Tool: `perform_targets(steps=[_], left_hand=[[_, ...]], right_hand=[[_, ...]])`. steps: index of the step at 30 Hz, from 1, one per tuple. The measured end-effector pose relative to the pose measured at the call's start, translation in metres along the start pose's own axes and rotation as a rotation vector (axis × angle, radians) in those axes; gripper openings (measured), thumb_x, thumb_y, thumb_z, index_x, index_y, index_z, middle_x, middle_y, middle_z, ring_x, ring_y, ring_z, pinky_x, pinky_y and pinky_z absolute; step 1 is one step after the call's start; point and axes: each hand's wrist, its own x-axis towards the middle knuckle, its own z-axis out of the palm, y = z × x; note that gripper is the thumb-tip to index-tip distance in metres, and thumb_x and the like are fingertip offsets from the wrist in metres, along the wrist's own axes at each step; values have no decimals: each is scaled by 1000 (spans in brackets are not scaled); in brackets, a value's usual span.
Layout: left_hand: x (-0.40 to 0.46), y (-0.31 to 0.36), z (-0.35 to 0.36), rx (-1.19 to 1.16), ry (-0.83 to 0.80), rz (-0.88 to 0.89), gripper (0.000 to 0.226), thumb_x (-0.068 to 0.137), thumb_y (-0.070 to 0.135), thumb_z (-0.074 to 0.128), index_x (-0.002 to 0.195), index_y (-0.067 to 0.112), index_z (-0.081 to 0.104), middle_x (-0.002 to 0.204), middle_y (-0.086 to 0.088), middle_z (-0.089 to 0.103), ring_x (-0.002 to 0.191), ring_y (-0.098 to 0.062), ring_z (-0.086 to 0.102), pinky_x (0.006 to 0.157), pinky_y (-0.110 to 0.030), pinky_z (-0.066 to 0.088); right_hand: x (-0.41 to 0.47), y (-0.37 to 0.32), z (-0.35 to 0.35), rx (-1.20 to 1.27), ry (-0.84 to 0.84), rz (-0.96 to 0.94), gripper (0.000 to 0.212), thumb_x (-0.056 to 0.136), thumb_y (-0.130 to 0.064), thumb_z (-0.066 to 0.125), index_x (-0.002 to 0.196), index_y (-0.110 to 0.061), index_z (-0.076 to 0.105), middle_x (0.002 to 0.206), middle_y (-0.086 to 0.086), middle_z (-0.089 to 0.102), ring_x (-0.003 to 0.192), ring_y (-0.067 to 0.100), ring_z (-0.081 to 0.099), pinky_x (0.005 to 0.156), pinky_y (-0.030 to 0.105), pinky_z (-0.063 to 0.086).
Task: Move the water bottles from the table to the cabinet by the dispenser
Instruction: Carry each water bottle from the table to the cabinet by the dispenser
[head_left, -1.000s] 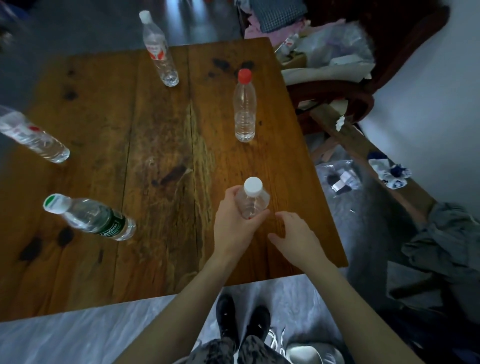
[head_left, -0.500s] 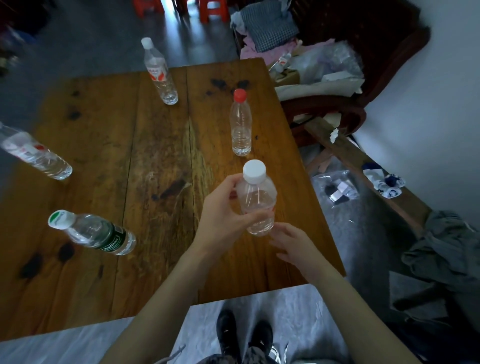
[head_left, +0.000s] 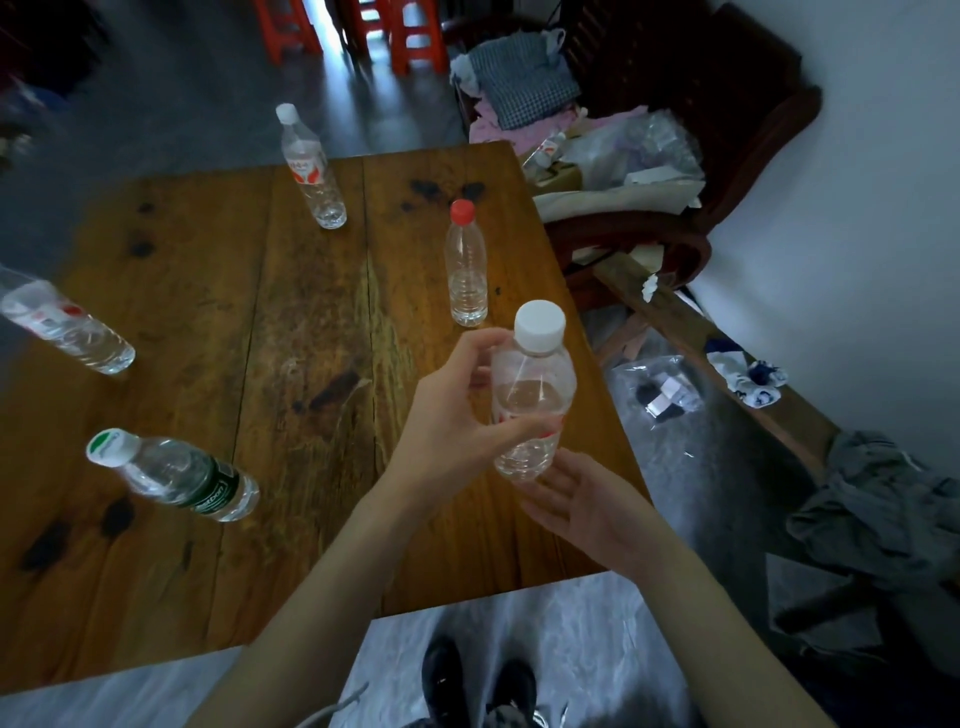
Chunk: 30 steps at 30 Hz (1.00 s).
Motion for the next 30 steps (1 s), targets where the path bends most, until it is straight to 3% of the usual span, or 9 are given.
perform_targets(steps=[6, 11, 17, 23, 30], left_hand=[[-12, -5, -4, -7, 20, -22, 76, 73, 34, 88, 137, 23, 49, 128, 11, 65, 117, -7, 63, 100, -38, 55], [-18, -3, -4, 12, 51, -28, 74, 72, 37, 88, 135, 27, 50, 126, 14, 66, 114, -3, 64, 98, -32, 55], [-15, 12, 2, 20, 38, 6, 71, 74, 37, 87, 134, 27, 51, 126, 14, 66, 114, -4, 64, 98, -30, 55], [2, 30, 23, -21, -43, 42, 68, 74, 36, 88, 132, 34, 51, 125, 18, 65, 114, -4, 64, 97, -38, 57], [14, 51, 41, 8, -152, 128, 67, 74, 39, 86, 126, 49, 45, 123, 20, 64, 113, -1, 63, 89, -23, 55]], right_hand=[[-1, 1, 4, -61, -40, 36, 39, 103, -29, 46, 136, -10, 57, 134, 14, 62, 125, 30, 59, 111, 47, 40], [-3, 1, 5, -47, -39, 53, 41, 100, -28, 51, 134, -8, 58, 133, 14, 63, 123, 30, 61, 99, 41, 50], [-13, -7, 5, -27, -11, 31, 41, 103, -30, 44, 134, -7, 58, 130, 14, 65, 119, 28, 63, 94, 39, 51], [-40, -20, -11, 7, 74, -63, 40, 104, -30, 42, 131, -6, 58, 127, 16, 67, 119, 30, 63, 105, 43, 46], [-63, -30, -18, 38, 124, -147, 41, 102, -30, 45, 132, -4, 58, 126, 17, 67, 118, 30, 64, 100, 40, 50]])
